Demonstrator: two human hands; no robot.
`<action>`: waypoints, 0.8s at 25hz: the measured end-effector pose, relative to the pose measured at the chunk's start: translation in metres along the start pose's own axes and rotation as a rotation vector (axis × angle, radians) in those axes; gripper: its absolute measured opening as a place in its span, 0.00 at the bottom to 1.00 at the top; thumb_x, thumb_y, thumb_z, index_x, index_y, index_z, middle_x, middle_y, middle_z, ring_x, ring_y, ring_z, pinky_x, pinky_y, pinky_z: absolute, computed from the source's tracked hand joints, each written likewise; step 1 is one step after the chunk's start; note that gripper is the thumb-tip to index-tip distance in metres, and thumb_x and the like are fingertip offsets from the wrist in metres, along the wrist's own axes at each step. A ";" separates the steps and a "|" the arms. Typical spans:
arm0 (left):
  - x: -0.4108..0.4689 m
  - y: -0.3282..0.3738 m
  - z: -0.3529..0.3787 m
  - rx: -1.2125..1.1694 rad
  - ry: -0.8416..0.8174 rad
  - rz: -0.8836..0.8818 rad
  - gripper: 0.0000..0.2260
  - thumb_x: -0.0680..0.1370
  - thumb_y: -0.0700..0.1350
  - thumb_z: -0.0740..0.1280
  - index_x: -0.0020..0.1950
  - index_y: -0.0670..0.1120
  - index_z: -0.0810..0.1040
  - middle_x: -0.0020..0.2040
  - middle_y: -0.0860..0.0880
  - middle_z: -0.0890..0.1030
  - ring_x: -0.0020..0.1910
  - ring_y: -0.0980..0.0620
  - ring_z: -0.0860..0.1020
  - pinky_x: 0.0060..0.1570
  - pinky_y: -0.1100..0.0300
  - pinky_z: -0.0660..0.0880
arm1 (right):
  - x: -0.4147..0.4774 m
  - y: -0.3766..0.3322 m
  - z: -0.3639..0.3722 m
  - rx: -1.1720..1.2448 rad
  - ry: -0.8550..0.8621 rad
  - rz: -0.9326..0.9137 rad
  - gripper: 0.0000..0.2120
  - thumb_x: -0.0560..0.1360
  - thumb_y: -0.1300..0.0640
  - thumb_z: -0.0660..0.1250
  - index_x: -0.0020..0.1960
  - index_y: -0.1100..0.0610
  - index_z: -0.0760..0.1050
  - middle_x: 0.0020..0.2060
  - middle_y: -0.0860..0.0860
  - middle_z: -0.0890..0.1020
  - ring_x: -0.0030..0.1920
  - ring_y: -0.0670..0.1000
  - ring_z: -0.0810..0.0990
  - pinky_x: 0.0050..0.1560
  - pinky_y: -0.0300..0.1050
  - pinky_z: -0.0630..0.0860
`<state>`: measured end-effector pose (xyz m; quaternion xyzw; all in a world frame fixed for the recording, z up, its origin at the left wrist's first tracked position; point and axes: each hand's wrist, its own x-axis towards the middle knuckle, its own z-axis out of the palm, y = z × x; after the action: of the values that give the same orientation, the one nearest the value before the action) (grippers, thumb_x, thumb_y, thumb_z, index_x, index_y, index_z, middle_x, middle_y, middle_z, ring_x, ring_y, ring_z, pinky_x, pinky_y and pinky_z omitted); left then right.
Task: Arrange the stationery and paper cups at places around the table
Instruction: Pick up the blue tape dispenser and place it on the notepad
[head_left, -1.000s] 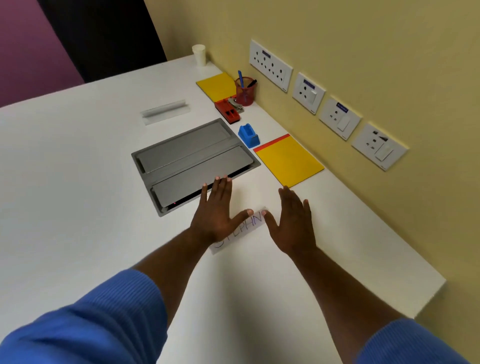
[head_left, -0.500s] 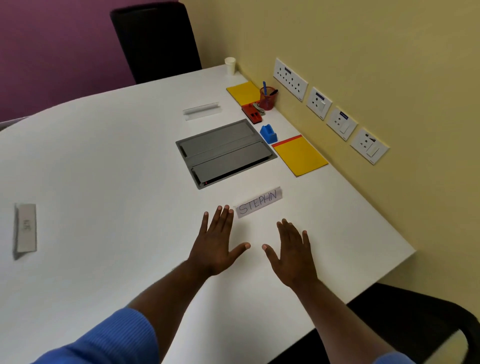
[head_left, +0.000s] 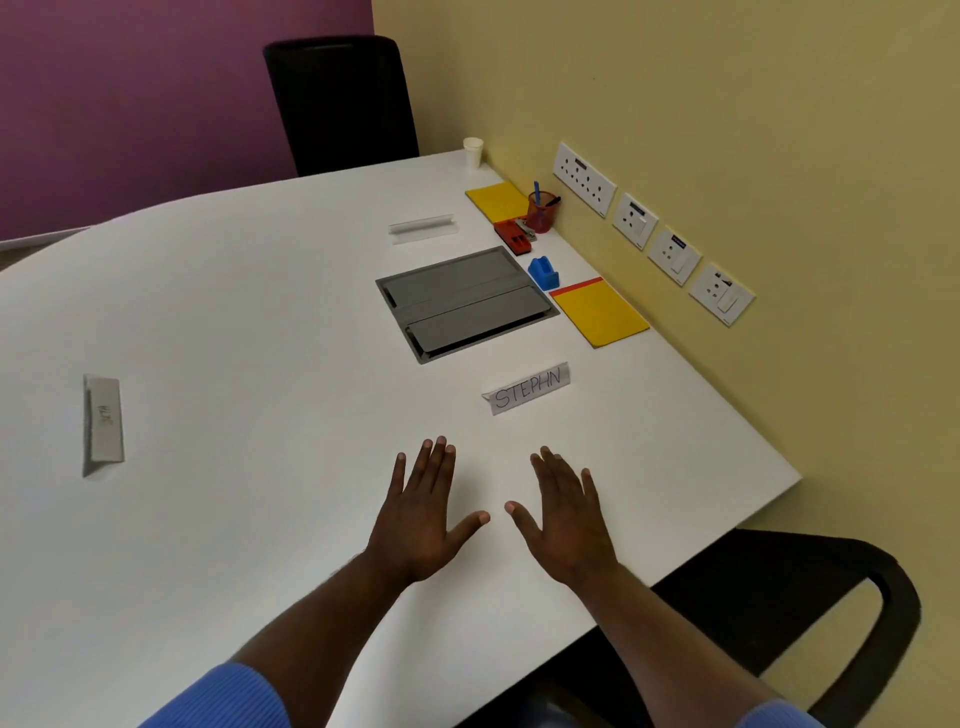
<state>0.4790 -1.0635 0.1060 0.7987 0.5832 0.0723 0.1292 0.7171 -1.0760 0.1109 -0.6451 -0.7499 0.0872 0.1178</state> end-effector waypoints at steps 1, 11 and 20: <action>-0.008 -0.001 0.000 0.006 -0.004 -0.018 0.44 0.80 0.75 0.44 0.84 0.45 0.42 0.84 0.49 0.40 0.82 0.53 0.35 0.80 0.45 0.36 | -0.002 -0.001 0.000 0.004 -0.007 -0.003 0.38 0.80 0.31 0.47 0.81 0.55 0.57 0.81 0.51 0.59 0.81 0.49 0.55 0.81 0.57 0.48; -0.066 0.027 0.005 0.050 0.099 -0.248 0.44 0.80 0.74 0.45 0.84 0.46 0.39 0.84 0.49 0.40 0.83 0.52 0.37 0.81 0.46 0.37 | 0.008 0.001 -0.009 0.077 -0.085 -0.263 0.39 0.80 0.31 0.46 0.82 0.54 0.52 0.82 0.51 0.54 0.82 0.51 0.50 0.80 0.60 0.45; -0.149 0.074 0.026 0.066 0.092 -0.512 0.43 0.80 0.74 0.45 0.84 0.46 0.40 0.84 0.49 0.39 0.82 0.53 0.36 0.81 0.44 0.39 | -0.024 -0.019 0.014 0.087 -0.257 -0.559 0.38 0.80 0.30 0.47 0.83 0.52 0.49 0.83 0.50 0.50 0.82 0.49 0.46 0.81 0.59 0.43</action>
<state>0.5078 -1.2293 0.1078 0.6245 0.7738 0.0545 0.0906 0.6984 -1.1026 0.1017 -0.3920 -0.9026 0.1641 0.0687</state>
